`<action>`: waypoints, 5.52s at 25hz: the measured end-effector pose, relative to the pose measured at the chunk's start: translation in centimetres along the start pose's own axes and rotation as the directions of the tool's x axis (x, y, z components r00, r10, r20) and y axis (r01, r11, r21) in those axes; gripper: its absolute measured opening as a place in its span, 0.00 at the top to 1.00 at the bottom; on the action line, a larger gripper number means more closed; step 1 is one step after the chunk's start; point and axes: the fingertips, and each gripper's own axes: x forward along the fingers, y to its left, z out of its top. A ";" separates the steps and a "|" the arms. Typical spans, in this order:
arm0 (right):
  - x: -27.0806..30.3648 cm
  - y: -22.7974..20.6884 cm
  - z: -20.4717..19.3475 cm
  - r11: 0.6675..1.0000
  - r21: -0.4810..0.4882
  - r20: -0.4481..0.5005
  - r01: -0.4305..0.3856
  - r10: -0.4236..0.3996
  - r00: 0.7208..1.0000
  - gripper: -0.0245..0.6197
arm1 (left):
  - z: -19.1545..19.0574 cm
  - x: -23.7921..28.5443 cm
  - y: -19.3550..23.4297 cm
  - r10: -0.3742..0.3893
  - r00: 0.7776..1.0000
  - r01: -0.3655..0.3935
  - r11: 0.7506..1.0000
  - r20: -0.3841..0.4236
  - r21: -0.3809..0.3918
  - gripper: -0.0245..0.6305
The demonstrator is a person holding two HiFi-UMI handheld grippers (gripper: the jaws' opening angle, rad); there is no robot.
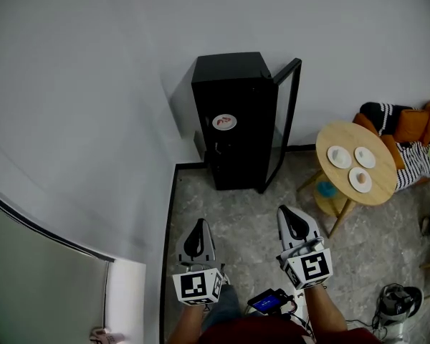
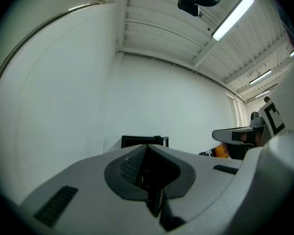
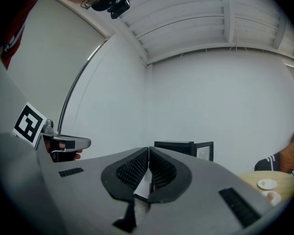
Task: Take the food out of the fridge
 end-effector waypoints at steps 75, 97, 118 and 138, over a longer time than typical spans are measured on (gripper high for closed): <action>40.0 -17.9 -6.5 1.000 -0.027 -0.084 0.015 -0.017 0.996 0.93 | -1.0 43.6 11.1 -0.051 0.999 0.051 0.998 -0.011 0.026 0.94; 43.0 -13.8 -7.2 0.999 -0.043 -0.105 0.022 -0.026 0.994 0.93 | -1.6 44.1 15.0 -0.085 0.996 0.085 0.996 -0.010 0.010 0.94; 45.4 -13.2 -9.1 0.998 -0.047 -0.100 0.034 -0.039 0.994 0.93 | -3.7 45.9 15.8 -0.112 0.993 0.113 0.994 -0.024 0.005 0.94; 47.0 -13.0 -11.0 0.998 -0.040 -0.088 0.046 -0.050 0.995 0.93 | -6.1 46.7 16.6 -0.114 0.993 0.114 0.993 -0.026 -0.010 0.94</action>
